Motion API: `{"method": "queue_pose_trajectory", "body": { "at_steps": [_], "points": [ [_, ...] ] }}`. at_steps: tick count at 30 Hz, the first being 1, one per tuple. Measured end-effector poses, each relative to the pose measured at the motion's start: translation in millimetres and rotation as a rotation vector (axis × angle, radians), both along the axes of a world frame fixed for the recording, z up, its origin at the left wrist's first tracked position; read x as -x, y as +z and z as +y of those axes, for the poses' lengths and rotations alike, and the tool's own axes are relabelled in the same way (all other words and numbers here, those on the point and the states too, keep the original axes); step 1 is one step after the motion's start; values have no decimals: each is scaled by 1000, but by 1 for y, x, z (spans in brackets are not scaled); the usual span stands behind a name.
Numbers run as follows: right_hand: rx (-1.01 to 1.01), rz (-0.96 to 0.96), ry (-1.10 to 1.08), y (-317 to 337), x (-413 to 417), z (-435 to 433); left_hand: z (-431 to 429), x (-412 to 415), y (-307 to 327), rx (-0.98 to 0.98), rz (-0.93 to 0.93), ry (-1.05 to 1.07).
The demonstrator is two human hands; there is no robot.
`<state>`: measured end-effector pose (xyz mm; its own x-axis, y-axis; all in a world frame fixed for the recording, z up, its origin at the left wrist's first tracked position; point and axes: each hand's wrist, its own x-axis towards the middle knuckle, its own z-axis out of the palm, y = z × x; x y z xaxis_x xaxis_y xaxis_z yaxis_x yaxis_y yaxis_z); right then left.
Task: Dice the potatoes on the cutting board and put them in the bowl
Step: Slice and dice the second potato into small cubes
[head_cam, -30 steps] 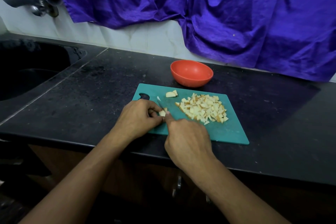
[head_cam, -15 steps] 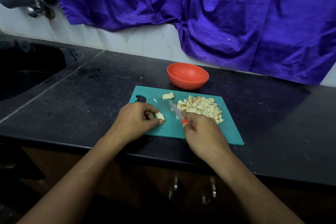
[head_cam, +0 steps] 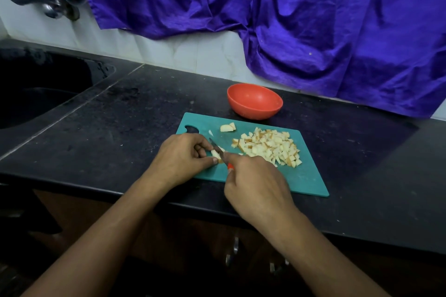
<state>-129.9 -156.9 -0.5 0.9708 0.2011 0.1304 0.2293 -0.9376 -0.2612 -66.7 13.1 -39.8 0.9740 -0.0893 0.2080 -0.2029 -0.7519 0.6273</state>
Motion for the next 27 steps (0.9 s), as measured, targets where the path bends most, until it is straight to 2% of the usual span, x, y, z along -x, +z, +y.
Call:
{"method": "queue_pose_trajectory", "body": {
  "at_steps": [11, 18, 21, 25, 27],
  "points": [
    [179, -1, 18, -14, -3, 17, -1, 0, 0, -37, -18, 5],
    [174, -63, 55, -22, 13, -7, -3, -1, 0, -25, -29, 16],
    [-5, -45, 32, -25, 10, -22, -1, 0, -1, -9, -28, 6],
    [-478, 123, -85, -27, -4, -36, 2, -1, -4, 35, -50, -6],
    [-534, 135, -121, -23, -9, -40, 4, -1, -6, 47, -69, 2]
  ]
}}
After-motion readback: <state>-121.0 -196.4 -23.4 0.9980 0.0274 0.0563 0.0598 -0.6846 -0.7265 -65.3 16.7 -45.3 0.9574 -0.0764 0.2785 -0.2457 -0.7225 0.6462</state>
